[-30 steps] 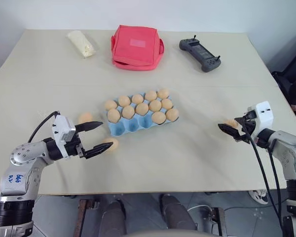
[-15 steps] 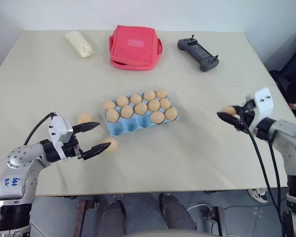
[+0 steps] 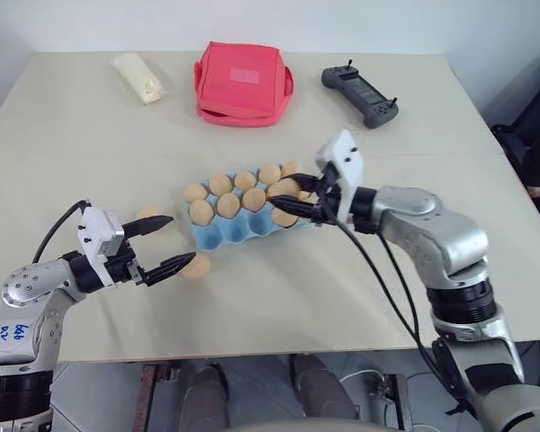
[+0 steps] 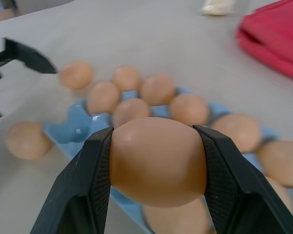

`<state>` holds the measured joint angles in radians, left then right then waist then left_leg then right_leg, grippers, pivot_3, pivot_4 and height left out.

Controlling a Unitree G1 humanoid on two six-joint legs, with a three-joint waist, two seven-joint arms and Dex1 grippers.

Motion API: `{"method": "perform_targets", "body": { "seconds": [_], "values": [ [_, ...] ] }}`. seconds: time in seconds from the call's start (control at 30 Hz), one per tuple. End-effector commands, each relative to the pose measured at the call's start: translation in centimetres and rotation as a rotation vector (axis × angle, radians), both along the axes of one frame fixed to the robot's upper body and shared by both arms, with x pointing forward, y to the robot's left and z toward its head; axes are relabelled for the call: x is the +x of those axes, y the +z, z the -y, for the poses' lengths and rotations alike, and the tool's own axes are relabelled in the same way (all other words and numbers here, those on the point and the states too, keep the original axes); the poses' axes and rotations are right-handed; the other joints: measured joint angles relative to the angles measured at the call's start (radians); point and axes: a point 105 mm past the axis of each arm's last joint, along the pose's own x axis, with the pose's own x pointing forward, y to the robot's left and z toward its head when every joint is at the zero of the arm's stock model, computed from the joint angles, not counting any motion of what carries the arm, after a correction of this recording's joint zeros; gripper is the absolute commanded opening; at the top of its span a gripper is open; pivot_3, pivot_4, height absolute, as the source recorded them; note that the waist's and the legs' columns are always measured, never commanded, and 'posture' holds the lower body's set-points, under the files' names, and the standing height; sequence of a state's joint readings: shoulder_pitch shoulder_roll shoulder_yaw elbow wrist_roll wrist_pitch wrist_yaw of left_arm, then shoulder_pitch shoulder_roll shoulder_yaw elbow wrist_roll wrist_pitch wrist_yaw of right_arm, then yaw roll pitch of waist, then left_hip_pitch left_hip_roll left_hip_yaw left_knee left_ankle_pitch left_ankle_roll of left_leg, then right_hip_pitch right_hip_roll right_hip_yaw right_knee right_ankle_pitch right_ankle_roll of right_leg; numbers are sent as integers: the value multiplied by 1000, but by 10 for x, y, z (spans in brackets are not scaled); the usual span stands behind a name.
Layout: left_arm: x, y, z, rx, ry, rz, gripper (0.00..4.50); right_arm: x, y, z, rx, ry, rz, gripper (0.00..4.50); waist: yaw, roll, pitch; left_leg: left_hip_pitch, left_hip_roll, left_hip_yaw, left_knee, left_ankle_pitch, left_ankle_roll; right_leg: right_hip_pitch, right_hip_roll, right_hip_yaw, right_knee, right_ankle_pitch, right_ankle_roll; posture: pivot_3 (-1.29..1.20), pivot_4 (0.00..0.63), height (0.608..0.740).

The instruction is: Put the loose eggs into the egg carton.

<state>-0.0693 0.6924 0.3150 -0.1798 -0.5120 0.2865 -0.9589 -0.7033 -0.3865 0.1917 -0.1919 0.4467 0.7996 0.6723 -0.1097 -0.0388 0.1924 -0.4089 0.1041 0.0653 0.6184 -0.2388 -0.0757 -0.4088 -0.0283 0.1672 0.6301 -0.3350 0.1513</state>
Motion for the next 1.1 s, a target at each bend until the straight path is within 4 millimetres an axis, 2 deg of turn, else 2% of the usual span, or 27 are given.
{"method": "perform_targets", "body": {
  "seconds": [0.03, 0.17, 0.37, 0.6, 0.77, 0.93, 1.1],
  "values": [
    [-5, 12, -3, 11, 7, 55, 4500, 0, 1, -14, -7, 36, 38, 2141, -3, 0, 0, 0, 0, 0, 0, 0, 0, -1, 0, 0, 0, 0, 0, 0, 150, 740],
    [-9, 11, -3, 7, 20, 53, 4500, -1, -8, -35, -6, 79, 29, 2141, -7, 0, 0, 0, 0, 1, 0, 1, -1, -2, 0, 0, 2, 0, 0, 0, 150, 740],
    [-14, 9, -5, 6, 39, 50, 4500, 6, -12, -46, -10, 83, 39, 2141, -6, 0, 0, 0, 0, 1, 1, 1, -2, -2, 0, 0, 6, -1, -1, 0, 150, 740],
    [-17, 9, -6, 8, 58, 52, 4500, 6, -11, -46, -27, 97, 68, 4487, -7, 0, 0, 0, 0, 1, 1, 2, -2, -2, 0, 0, 7, -1, -1, 0, 150, 740],
    [-19, 8, -7, 7, 73, 51, 4500, 1, -4, -38, -33, 115, 88, 4487, -8, 0, 0, 0, 0, 1, 0, 2, -2, -3, 1, 0, 7, -1, -1, 0, 150, 740],
    [-18, 9, -11, 8, 121, 64, 4500, -4, 13, -20, 0, 145, 92, 4487, -5, 0, 0, 0, 0, 1, 0, 2, -2, -3, 0, 0, 7, -1, -2, 0, 150, 740],
    [-12, 17, -23, 8, 272, 131, 4500, -14, 8, 8, -68, 232, 83, 4487, -2, 0, 0, 0, 0, 1, 0, 1, -2, -2, 0, 0, 6, -1, -2, 0, 150, 740]
  ]
}}
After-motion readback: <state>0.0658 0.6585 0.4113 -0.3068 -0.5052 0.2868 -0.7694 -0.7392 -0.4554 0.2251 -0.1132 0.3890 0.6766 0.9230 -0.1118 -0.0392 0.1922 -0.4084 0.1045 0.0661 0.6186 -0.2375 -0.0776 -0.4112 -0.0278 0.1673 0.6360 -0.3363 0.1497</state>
